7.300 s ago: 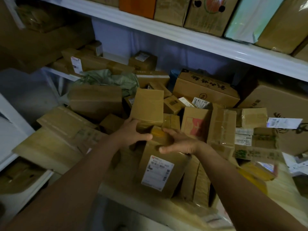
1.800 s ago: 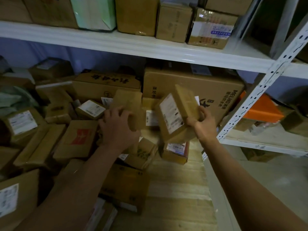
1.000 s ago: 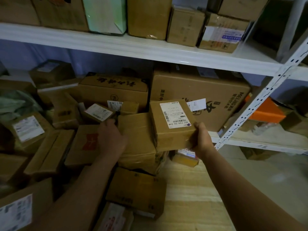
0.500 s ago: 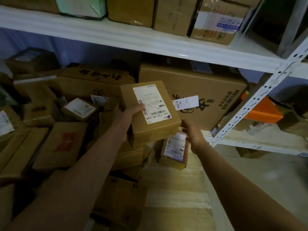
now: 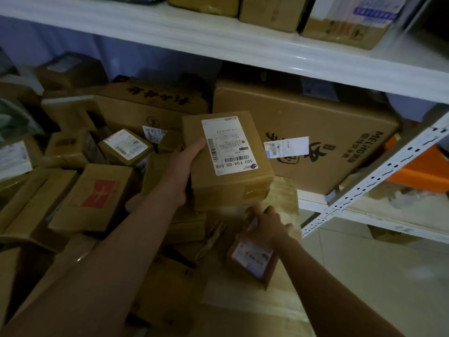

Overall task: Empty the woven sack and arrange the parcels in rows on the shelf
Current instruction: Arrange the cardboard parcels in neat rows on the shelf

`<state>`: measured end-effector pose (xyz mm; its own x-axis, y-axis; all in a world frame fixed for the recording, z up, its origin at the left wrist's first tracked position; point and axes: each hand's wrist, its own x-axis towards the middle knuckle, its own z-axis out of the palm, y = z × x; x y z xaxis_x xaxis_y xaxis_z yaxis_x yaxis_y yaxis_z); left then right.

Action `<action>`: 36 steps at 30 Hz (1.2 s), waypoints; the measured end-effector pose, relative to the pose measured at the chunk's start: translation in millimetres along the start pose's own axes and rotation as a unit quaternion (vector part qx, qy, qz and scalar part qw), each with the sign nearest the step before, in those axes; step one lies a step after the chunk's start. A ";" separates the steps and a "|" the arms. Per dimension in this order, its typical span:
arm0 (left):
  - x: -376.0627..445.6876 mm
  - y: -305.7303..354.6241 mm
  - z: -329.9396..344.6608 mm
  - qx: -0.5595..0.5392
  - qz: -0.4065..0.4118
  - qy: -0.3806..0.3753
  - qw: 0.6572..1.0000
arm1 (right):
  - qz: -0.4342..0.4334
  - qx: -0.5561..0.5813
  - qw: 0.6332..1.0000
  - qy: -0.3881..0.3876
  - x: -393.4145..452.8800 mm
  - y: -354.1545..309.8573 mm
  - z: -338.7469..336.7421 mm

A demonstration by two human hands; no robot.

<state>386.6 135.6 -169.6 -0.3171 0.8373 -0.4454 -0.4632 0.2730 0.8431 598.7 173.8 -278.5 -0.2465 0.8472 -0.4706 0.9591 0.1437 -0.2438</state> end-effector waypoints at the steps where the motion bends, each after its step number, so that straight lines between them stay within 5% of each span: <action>1: -1.0 -0.5 3.6 0.004 -0.002 -0.009 1.000 | 0.000 0.012 1.000 -0.017 -8.2 -0.4 2.9; 4: -1.1 -0.8 15.1 0.020 -0.006 -0.043 0.999 | -0.003 0.072 0.997 0.008 -16.1 3.1 3.1; 6: 1.5 -1.3 22.7 0.029 0.007 -0.037 0.999 | 0.027 0.272 0.959 0.080 -21.2 6.5 -17.7; 7: 1.9 -1.2 27.9 0.027 0.013 -0.024 0.999 | 0.050 0.429 0.897 0.090 -25.5 7.5 -33.8; 9: 4.3 -5.9 38.4 0.024 0.000 -0.004 1.000 | 0.052 0.699 0.713 -0.008 -29.7 16.1 -60.5; 10: 3.3 -8.9 45.1 0.032 -0.017 -0.005 0.999 | 0.025 0.739 0.671 -0.055 -31.7 21.4 -71.2; 13: 2.5 -21.6 68.9 0.067 -0.038 -0.024 0.997 | 0.003 0.708 0.702 -0.081 -33.1 32.0 -86.7; 18: 6.7 -51.4 105.3 0.232 -0.070 -0.111 0.964 | 0.120 0.706 0.697 0.041 -7.9 69.3 -69.8; 21: 17.6 -64.1 117.0 0.298 -0.045 -0.056 0.952 | 0.185 0.658 0.727 0.061 10.5 83.7 -52.2; 27: 55.8 -56.7 93.3 0.411 0.128 0.144 0.891 | 0.202 0.651 0.729 0.063 55.6 93.3 -37.8; 31: 69.3 -39.1 76.3 0.405 0.228 0.201 0.862 | 0.267 0.405 0.832 0.271 66.2 81.7 -43.3; 33: 71.1 -28.4 63.2 0.402 0.254 0.221 0.852 | 0.192 0.334 0.846 0.368 64.7 57.9 -54.0; 36: 63.0 -14.8 37.3 0.460 0.268 0.271 0.802 | -0.024 0.321 0.892 0.318 72.4 6.1 -61.5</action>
<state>404.3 202.0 -198.9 -0.6951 0.6905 0.2002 0.5873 0.3849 0.7120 595.2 267.5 -261.9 0.0405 0.9960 0.0798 0.6221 0.0374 -0.7820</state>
